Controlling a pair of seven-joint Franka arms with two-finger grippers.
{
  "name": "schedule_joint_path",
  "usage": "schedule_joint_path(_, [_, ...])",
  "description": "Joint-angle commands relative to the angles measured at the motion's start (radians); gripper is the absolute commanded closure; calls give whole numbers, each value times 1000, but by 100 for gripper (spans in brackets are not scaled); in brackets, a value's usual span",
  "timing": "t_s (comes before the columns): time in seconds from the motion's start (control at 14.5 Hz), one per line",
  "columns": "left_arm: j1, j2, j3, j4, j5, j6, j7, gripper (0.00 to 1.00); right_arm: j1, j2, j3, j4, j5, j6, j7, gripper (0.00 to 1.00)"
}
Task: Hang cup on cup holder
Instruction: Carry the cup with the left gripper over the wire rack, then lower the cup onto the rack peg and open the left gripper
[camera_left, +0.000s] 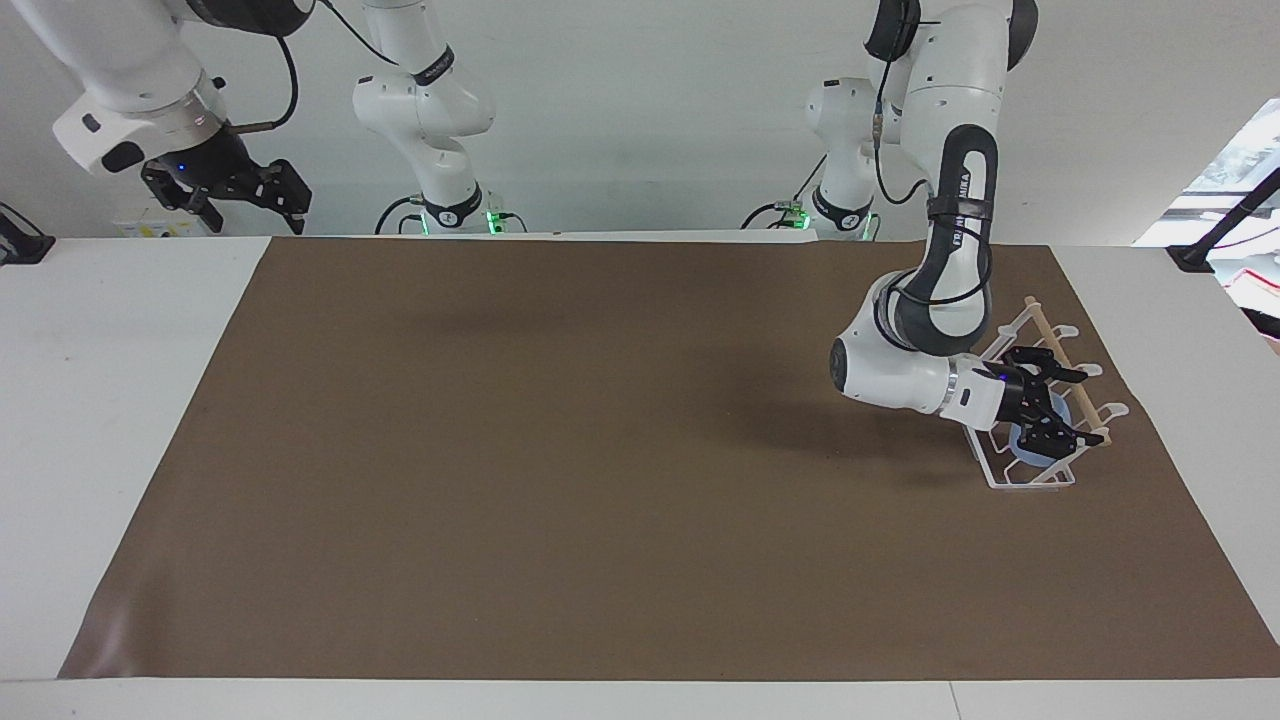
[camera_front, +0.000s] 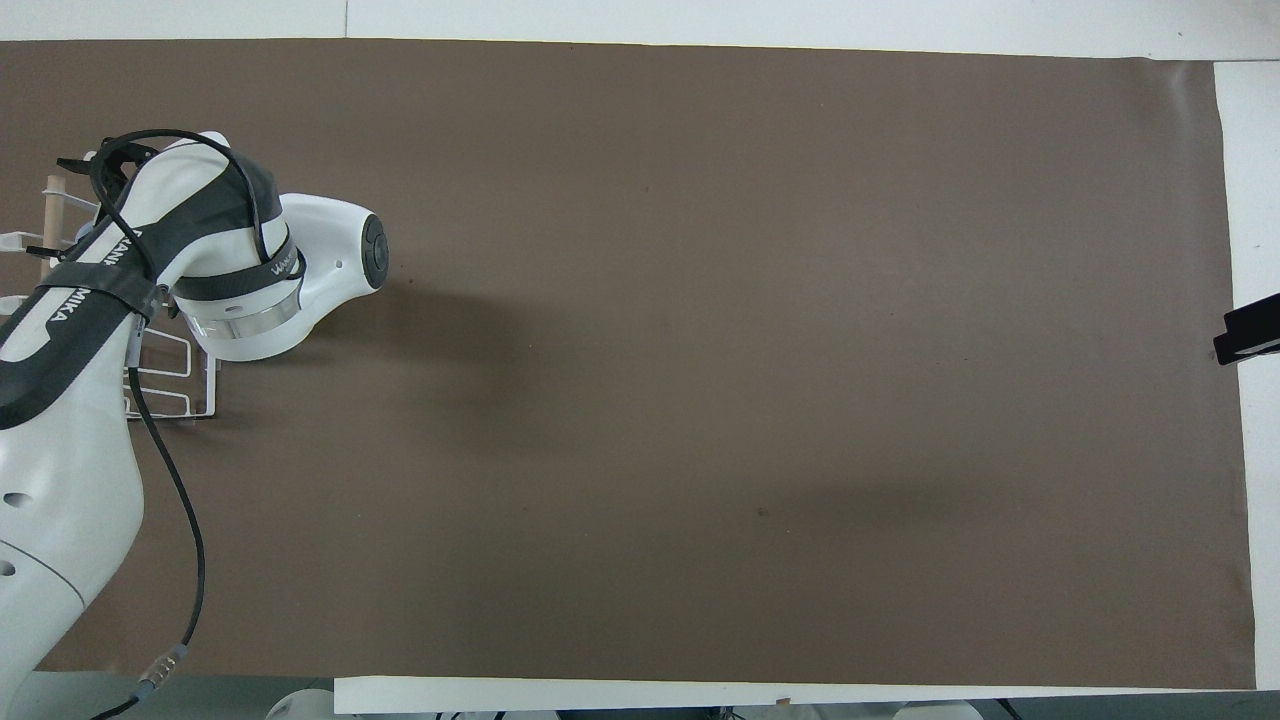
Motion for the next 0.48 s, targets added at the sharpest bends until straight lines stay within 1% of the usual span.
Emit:
schedule_joint_path(0.0, [0, 8, -9, 83, -80, 11, -8, 0, 5, -16, -1, -21, -12, 3, -6, 1])
schedule_joint_path(0.07, [-1, 7, -9, 97, -125, 15, -2, 0, 5, -16, -1, -21, -12, 3, -6, 1])
schedule_joint_path(0.28, [2, 7, -7, 109, -137, 2, 21, 0, 5, -16, -1, -21, -12, 3, -6, 1])
schedule_joint_path(0.41, [22, -18, -12, 112, -175, 24, 117, 0, 5, -16, -1, -21, -12, 3, -6, 1])
